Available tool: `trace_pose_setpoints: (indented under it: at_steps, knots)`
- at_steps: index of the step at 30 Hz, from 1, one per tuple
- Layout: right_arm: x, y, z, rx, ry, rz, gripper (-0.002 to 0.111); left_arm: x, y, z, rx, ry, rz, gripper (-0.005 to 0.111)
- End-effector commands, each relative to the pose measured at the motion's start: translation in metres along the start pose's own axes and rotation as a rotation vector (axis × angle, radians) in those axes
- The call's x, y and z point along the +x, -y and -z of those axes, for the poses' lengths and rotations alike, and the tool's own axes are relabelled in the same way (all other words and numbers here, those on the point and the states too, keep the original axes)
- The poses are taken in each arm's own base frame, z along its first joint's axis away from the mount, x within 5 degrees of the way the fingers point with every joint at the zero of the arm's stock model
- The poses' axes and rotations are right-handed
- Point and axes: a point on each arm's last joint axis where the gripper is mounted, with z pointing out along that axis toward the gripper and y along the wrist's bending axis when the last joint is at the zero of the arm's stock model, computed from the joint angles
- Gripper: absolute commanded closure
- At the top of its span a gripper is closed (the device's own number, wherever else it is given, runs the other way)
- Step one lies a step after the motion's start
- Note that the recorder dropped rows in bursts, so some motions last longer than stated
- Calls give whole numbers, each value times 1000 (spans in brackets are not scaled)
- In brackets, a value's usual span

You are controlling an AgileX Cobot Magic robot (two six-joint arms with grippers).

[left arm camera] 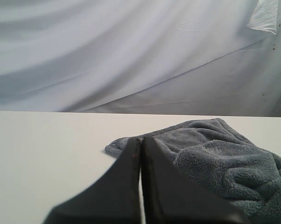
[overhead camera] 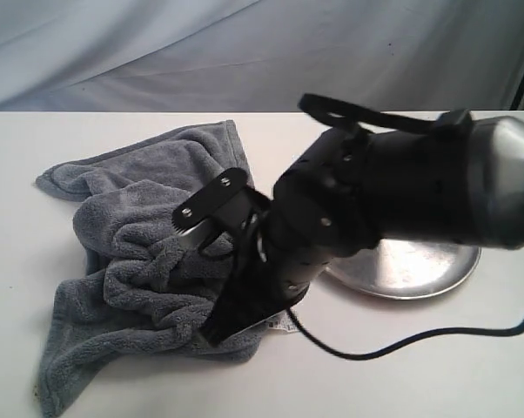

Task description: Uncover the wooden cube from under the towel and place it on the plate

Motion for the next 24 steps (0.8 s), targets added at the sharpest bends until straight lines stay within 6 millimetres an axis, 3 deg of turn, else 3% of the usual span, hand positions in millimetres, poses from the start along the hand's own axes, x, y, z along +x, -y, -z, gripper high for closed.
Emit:
trace_pose_setpoints:
  at_steps: [1, 8, 16, 20, 24]
  knots:
    - [0, 34, 9, 45, 60, -75, 108, 1, 0, 0, 1, -1, 2, 105]
    - [-10, 72, 12, 86, 170, -174, 108, 1, 0, 0, 1, -1, 2, 105]
    - [-59, 97, 13, 83, 209, -255, 108, 1, 0, 0, 1, -1, 2, 105]
    - [-85, 88, 2, 60, 201, -237, 108, 1, 0, 0, 1, -1, 2, 105]
    - [-113, 62, -18, -3, 223, -200, 108, 1, 0, 0, 1, -1, 2, 105]
